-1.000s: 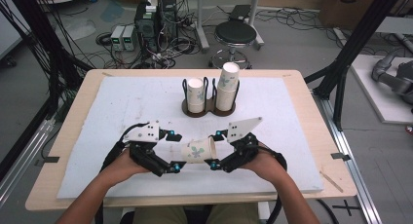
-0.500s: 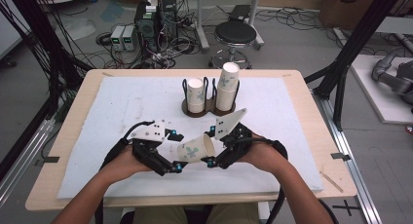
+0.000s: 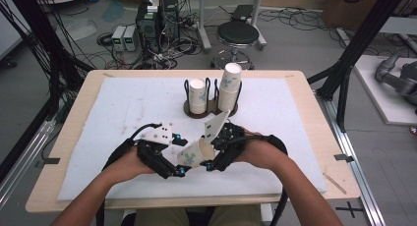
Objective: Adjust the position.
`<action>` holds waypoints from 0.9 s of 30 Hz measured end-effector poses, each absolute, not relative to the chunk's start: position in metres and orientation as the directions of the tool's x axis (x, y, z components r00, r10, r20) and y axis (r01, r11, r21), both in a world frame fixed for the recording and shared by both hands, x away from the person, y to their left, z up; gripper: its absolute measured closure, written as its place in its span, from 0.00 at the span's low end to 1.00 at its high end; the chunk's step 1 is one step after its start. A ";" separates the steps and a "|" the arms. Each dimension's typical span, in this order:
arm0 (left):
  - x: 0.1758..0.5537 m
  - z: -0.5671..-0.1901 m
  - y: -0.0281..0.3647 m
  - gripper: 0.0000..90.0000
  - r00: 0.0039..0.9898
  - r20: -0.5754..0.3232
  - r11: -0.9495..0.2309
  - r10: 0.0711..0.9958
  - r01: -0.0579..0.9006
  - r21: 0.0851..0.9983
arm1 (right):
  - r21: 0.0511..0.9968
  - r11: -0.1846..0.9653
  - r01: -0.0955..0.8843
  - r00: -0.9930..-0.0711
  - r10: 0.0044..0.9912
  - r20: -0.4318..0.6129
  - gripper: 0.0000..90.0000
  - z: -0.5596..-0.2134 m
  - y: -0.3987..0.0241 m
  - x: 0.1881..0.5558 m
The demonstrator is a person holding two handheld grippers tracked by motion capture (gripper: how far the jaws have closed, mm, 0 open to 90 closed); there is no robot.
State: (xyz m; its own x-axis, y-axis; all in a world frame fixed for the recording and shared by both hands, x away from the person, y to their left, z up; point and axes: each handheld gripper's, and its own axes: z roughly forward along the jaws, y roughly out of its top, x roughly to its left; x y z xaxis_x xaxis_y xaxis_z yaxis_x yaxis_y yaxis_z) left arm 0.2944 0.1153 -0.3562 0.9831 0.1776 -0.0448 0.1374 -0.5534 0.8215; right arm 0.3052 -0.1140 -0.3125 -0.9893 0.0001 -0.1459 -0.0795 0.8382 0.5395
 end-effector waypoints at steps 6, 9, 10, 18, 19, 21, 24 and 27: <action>0.294 -0.359 0.111 0.21 0.984 -0.048 -0.584 0.172 0.141 0.799 | 0.484 0.870 -0.092 -0.988 -0.019 -0.153 0.28 -0.311 -0.106 0.304; 0.295 -0.359 0.110 0.22 0.985 -0.043 -0.596 0.168 0.137 0.791 | 0.472 0.876 -0.100 -0.988 -0.030 -0.154 0.28 -0.310 -0.103 0.304; 0.295 -0.360 0.109 0.22 0.984 -0.045 -0.595 0.170 0.139 0.792 | 0.468 0.878 -0.099 -0.988 -0.033 -0.149 0.28 -0.310 -0.102 0.304; 0.297 -0.362 0.105 0.27 0.985 -0.059 -0.615 0.161 0.147 0.775 | 0.435 0.895 -0.103 -0.989 -0.045 -0.141 0.28 -0.312 -0.096 0.304; 0.297 -0.362 0.105 0.27 0.985 -0.061 -0.617 0.159 0.147 0.773 | 0.430 0.897 -0.101 -0.989 -0.045 -0.140 0.28 -0.313 -0.095 0.304; 0.298 -0.363 0.104 0.29 0.986 -0.068 -0.619 0.155 0.151 0.771 | 0.423 0.900 -0.101 -0.990 -0.048 -0.135 0.28 -0.314 -0.094 0.304; 0.298 -0.364 0.103 0.31 0.986 -0.074 -0.623 0.147 0.151 0.767 | 0.417 0.903 -0.106 -0.990 -0.056 -0.131 0.28 -0.316 -0.092 0.303; 0.298 -0.366 0.102 0.34 0.988 -0.080 -0.630 0.132 0.146 0.763 | 0.403 0.909 -0.110 -0.989 -0.061 -0.132 0.28 -0.317 -0.091 0.303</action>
State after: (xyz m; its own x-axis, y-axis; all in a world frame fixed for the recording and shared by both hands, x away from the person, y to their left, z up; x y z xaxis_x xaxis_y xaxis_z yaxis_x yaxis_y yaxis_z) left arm 0.2980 0.1016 -0.3656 0.9880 0.1323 -0.0796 0.1458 -0.6296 0.7631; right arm 0.3030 -0.0906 -0.3169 -0.9894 -0.0610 -0.1320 -0.1097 0.9087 0.4027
